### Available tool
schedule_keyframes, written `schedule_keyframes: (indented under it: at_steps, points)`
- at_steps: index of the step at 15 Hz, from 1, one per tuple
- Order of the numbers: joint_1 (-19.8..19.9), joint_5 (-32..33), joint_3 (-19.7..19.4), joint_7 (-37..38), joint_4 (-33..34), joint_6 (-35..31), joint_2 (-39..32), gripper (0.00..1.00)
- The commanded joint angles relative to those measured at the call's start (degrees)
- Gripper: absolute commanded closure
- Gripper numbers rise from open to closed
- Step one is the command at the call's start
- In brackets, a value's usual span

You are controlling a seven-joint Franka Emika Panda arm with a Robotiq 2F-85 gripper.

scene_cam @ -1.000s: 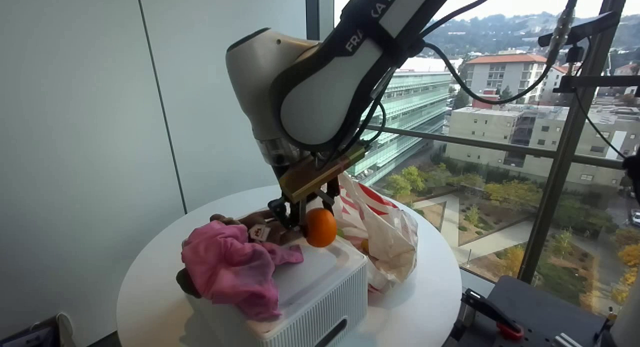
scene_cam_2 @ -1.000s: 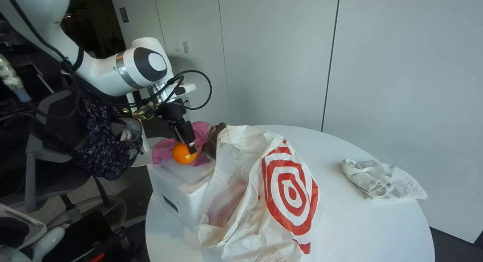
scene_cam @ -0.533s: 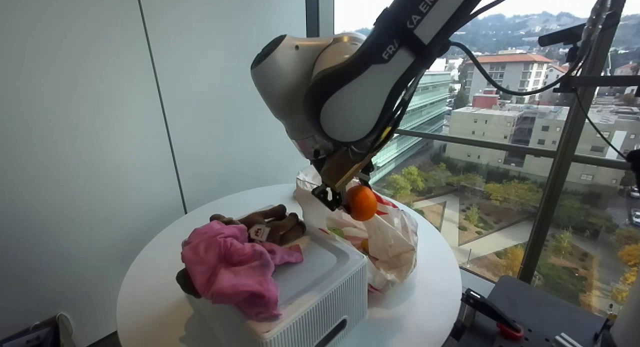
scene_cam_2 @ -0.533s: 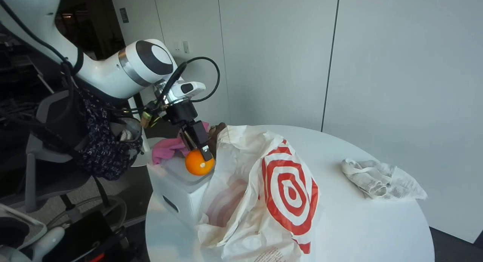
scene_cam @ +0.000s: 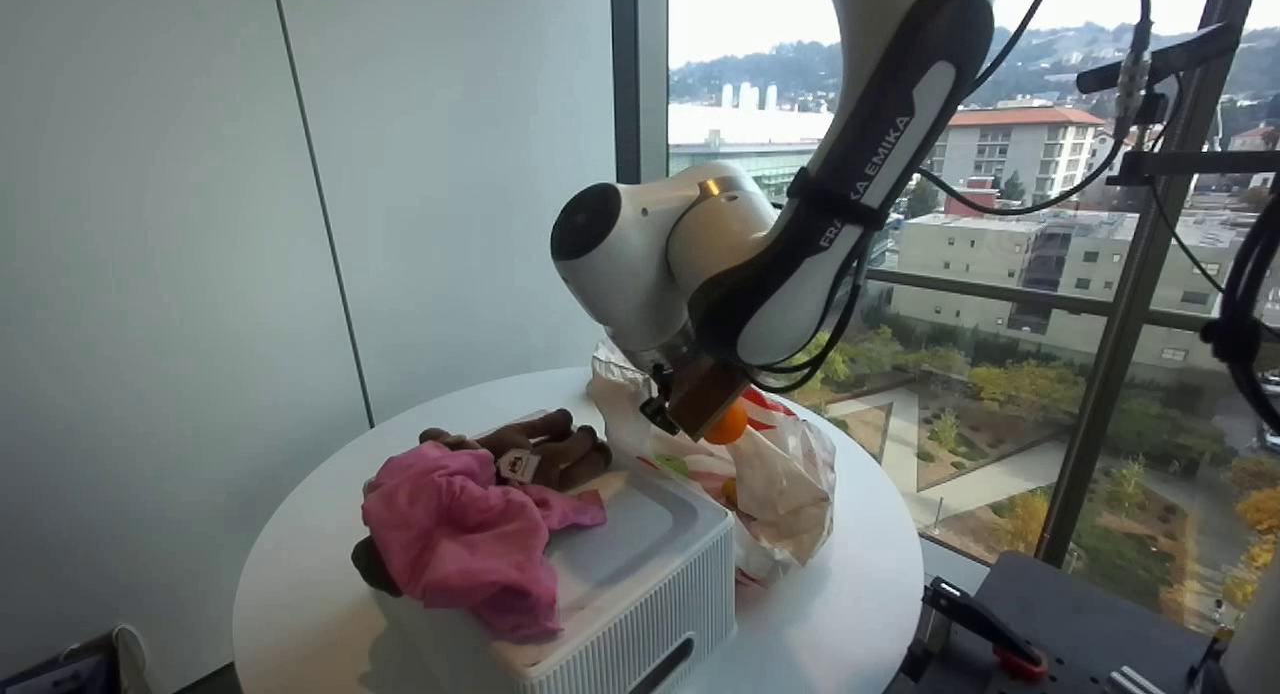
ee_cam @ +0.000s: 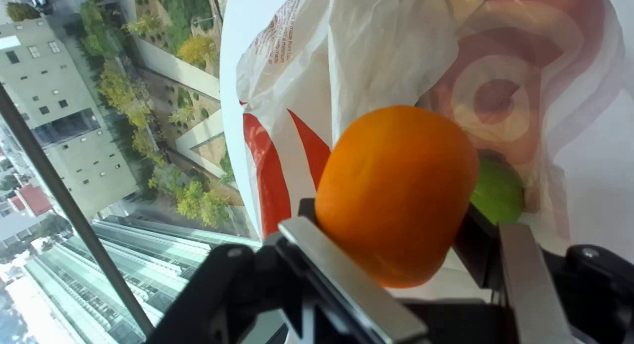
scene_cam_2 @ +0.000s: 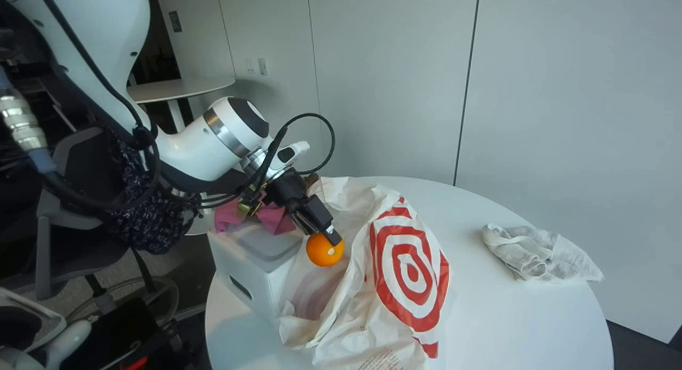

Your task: Move all the objects from the basket into the plastic

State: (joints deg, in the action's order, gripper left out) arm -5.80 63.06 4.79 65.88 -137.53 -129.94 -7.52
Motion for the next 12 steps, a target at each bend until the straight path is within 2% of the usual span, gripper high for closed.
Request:
schedule_keyframes:
  at_steps: [1,2,3,5,6,9,10,12]
  points:
    - [-0.06,9.82,-1.3,9.63,2.8,-3.16,-5.31,0.57]
    - [-0.08,11.72,-1.43,11.77,3.27,-2.73,-6.21,0.3]
    - [0.12,12.46,-1.47,12.78,3.31,-2.79,-6.42,0.07]
    - [0.34,11.17,-1.09,12.33,3.14,-1.87,-5.68,0.06]
    - [0.44,9.36,-0.79,10.83,2.74,-1.46,-4.57,0.01]
    - [0.63,4.82,-0.01,7.1,1.64,-1.99,-0.11,0.0]
    - [0.51,1.71,0.43,4.26,1.32,-1.53,1.28,0.0]
    - [-0.58,-7.31,2.21,-5.92,0.51,0.95,4.74,0.0]
